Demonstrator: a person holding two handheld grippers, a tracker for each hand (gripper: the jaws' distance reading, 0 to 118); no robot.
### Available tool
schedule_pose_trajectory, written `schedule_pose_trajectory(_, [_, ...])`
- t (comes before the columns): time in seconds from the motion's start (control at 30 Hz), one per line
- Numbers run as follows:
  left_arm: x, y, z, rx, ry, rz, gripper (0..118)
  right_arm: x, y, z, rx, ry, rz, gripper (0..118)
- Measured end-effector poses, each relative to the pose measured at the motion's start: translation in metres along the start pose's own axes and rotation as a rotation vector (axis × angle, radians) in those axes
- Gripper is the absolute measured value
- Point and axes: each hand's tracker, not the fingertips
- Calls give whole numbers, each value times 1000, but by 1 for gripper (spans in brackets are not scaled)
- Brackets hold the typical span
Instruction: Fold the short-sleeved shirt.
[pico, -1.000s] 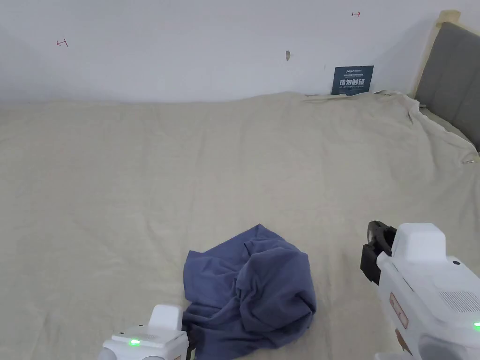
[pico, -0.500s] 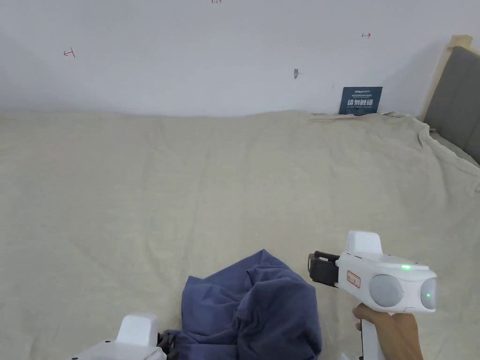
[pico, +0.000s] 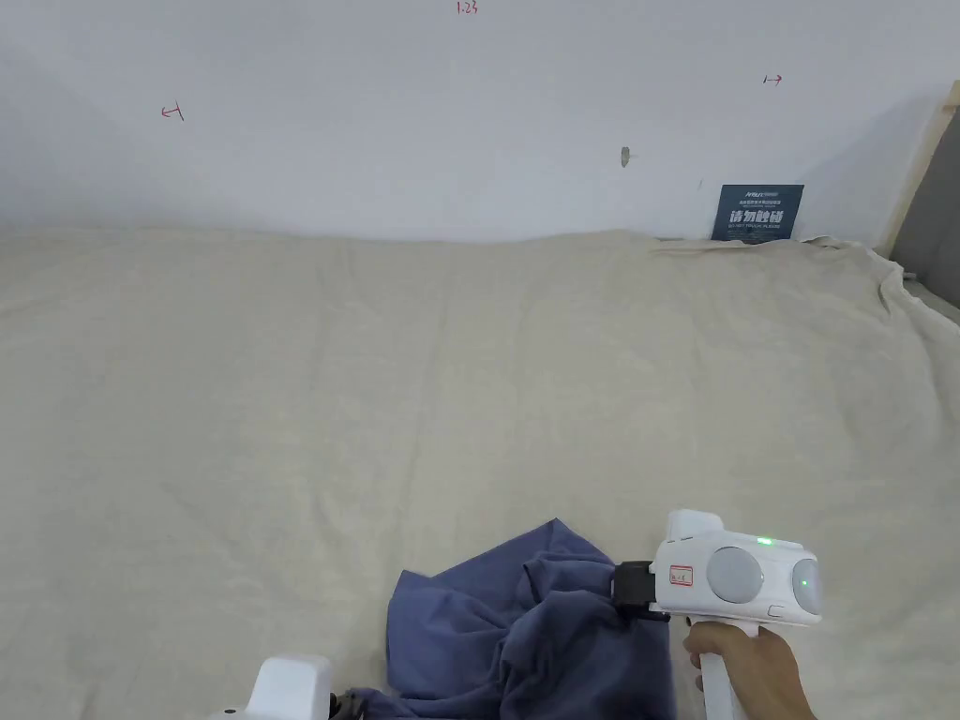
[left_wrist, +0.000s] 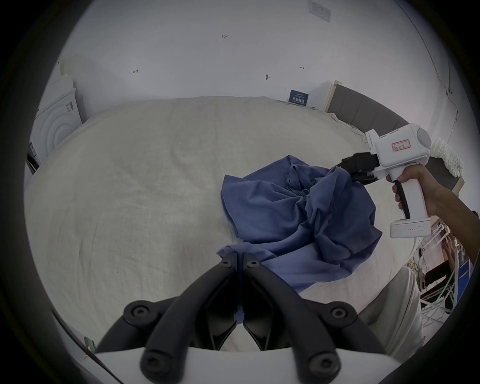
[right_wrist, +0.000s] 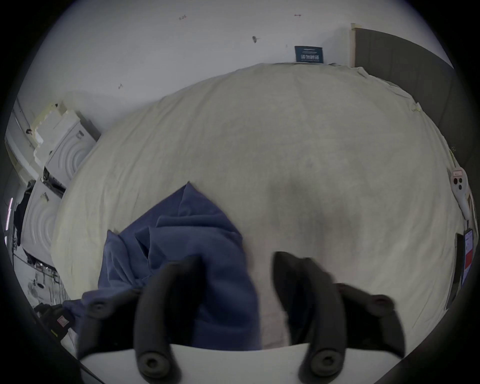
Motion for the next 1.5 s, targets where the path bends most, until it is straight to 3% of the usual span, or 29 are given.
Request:
schedule_pose_trajectory(0.07, [0, -1, 0, 0, -2, 4, 0, -1, -5, 0, -18, 39, -2, 30])
schedule_pose_trajectory(0.13, [0, -1, 2, 2, -4, 5, 0, -7, -6, 4, -9, 36, 35, 9])
schedule_pose_trajectory(0.2, [-1, -1, 4, 6, -8, 7, 0, -7, -7, 9, 4, 20, 75, 8])
schedule_pose_trajectory(0.5, [-12, 12, 17, 60, -19, 49, 0, 8, -3, 76, 154, 90, 32, 6])
schedule_pose_trajectory(0.67, [-30, 39, 30, 134, 4, 91, 0, 15, 14, 134, 280, 60, 74, 6])
schedule_pose_trajectory(0.73, [-38, 53, 36, 170, 23, 100, 0, 34, 31, 145, 312, 47, 83, 6])
schedule_pose_trajectory(0.93, [-64, 114, 57, 290, 107, 104, 0, 41, 59, 204, 413, 15, 61, 6])
schedule_pose_trajectory(1.1, [-77, 172, 75, 365, 86, 126, 0, 31, 86, 239, 470, 35, 16, 6])
schedule_pose_trajectory(1.5, [-57, 306, 86, 479, 135, 19, 0, 1, 157, 261, 582, -2, 7, 7])
